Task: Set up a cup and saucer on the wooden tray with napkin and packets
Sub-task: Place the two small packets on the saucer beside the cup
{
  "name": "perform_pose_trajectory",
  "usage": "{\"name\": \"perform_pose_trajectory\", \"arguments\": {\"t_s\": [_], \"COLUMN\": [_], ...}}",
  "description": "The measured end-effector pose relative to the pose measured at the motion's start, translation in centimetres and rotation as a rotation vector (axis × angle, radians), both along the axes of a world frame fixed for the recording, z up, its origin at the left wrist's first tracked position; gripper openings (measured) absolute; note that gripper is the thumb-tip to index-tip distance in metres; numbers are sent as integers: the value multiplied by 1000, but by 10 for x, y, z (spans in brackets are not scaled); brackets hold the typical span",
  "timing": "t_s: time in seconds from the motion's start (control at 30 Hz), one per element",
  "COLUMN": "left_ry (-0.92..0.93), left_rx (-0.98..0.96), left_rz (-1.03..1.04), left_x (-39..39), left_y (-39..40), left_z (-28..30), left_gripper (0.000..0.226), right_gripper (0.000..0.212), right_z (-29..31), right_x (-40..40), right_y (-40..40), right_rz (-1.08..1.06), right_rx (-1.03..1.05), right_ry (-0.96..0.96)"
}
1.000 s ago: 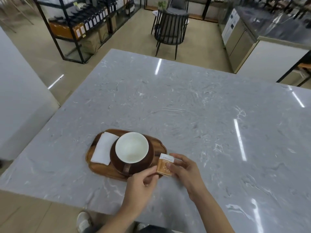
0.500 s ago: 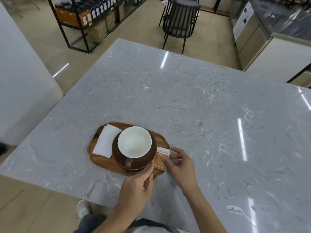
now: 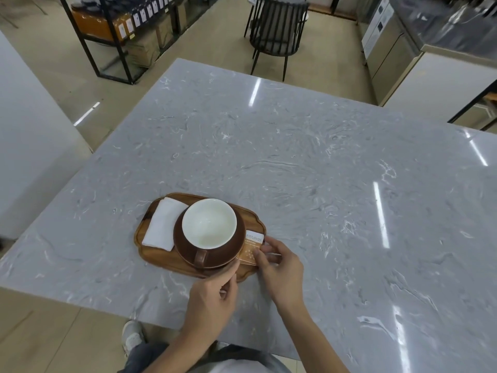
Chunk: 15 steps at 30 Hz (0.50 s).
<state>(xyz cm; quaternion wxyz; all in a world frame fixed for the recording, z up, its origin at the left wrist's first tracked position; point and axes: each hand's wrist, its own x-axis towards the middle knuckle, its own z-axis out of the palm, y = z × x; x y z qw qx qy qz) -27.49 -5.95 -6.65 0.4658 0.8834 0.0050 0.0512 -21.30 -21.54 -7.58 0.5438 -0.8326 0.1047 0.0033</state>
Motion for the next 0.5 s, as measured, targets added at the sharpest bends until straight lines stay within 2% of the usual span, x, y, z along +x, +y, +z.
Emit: {"name": "perform_pose_trajectory", "arguments": {"t_s": [0.4, 0.5], "left_ry": [-54, -87], "left_rx": [-3, 3], "left_rz": [-10, -43], "left_x": [-1, -6], "left_y": [5, 12], "left_z": [-5, -6], "left_gripper": [41, 39], "right_gripper": [31, 25], "right_z": [0, 1], "right_x": [0, -1], "right_y": [-6, -14], "right_rz": [18, -7], "right_rx": [-14, -31], "right_ry": [-20, -35]}}
